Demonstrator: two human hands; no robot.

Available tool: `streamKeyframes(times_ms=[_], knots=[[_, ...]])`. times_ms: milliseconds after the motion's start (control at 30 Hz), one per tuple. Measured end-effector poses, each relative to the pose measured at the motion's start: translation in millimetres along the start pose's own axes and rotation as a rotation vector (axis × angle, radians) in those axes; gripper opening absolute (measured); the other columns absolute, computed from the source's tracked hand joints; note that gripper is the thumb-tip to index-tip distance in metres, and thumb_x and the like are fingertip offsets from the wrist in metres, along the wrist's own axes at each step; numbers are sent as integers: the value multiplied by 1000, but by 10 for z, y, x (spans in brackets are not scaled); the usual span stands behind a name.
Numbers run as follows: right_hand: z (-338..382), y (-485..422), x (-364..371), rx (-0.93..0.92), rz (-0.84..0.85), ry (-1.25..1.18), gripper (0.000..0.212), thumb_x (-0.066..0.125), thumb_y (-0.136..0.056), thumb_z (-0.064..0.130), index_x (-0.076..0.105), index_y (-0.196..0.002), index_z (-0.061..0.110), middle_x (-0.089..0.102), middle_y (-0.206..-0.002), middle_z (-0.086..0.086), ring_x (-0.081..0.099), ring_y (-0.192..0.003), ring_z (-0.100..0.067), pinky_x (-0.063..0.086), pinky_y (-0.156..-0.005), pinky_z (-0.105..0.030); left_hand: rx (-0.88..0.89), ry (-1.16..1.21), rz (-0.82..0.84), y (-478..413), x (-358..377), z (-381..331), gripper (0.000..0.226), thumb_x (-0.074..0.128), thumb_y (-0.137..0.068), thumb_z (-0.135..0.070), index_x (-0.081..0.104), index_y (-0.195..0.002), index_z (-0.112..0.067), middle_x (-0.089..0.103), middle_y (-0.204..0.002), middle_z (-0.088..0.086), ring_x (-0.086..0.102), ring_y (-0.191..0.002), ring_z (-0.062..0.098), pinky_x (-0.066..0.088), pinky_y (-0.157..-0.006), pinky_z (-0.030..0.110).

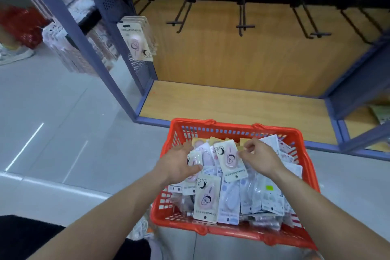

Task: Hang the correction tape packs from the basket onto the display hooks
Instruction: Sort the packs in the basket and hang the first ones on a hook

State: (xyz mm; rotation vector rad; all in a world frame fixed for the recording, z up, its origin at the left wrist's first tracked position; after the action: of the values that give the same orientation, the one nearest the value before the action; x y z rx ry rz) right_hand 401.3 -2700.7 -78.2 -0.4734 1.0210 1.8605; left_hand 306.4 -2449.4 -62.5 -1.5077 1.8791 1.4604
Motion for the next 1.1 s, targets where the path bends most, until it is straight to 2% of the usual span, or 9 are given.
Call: streamKeyframes(times_ms=[100,167,300,400,567,667,800,900,1100], knots=[[-202,71,165,26,54,-124,51,70,-95,39,53,-136,14,62,-121,0,59,-109,-20,42,-86,-32,-42,-2,12,-106,283,-25,80,70,-91,-49,36,-156,-16,38,-161,8,38,-145,29,34,-117,38],[-261,91,281,19,63,-116,55,71,-94,44,52,-138,18,62,-117,7,60,-105,-17,46,-86,-34,-56,-36,-1,-182,367,17,82,71,-92,-42,30,-159,-18,32,-164,9,29,-150,29,27,-121,39],[-329,14,466,24,-27,-41,54,68,-85,66,55,-126,34,70,-118,17,68,-106,-15,54,-90,-45,-74,-63,-6,-323,418,107,97,74,-90,-31,13,-164,-21,11,-171,2,17,-155,30,18,-126,38],[-346,-53,537,59,-105,-84,46,73,-81,66,55,-111,37,69,-97,22,69,-96,-12,53,-90,-45,-121,-70,-3,-380,434,170,104,75,-87,-30,6,-165,-24,15,-170,4,15,-154,36,19,-125,43],[-439,-151,557,102,-46,-358,40,86,-79,44,60,-107,34,70,-94,15,71,-85,-10,57,-82,-41,-50,-277,-126,-361,406,178,95,81,-79,-47,31,-157,-25,45,-147,-1,33,-131,29,32,-110,38],[-411,-159,458,84,-5,-496,28,82,-87,20,64,-108,22,71,-95,8,73,-75,-6,56,-60,-28,-11,-329,-150,-348,309,153,83,83,-74,-55,48,-145,-28,55,-138,-6,38,-126,25,33,-105,35],[-347,-98,391,61,-2,-550,24,77,-91,18,64,-111,20,73,-106,5,75,-81,-16,62,-71,-43,-6,-199,-173,-315,112,164,59,88,-71,-47,64,-122,-28,66,-118,-4,48,-117,24,44,-94,37],[-276,-49,381,36,-1,-602,24,78,-91,20,65,-111,21,75,-107,6,76,-85,-17,63,-76,-50,-36,7,-201,-257,-86,171,38,89,-76,-33,63,-103,-26,69,-101,-3,64,-93,21,53,-77,36],[12,121,213,-76,35,-751,21,77,-90,12,69,-109,16,79,-100,1,76,-93,-22,59,-78,-40,-111,519,-296,33,-420,154,21,82,-87,-28,68,-102,-21,76,-93,-6,73,-85,15,60,-78,35]])
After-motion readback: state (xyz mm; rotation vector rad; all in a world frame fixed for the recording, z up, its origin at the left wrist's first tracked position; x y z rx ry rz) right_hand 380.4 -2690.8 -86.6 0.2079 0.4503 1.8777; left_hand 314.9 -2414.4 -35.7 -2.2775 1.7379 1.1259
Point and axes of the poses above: each hand's wrist, its own y-axis away from the middle knuckle, its own x-axis out of the palm, z = x × y, the point moved 1 cm from there along -y, towards the middle knuckle
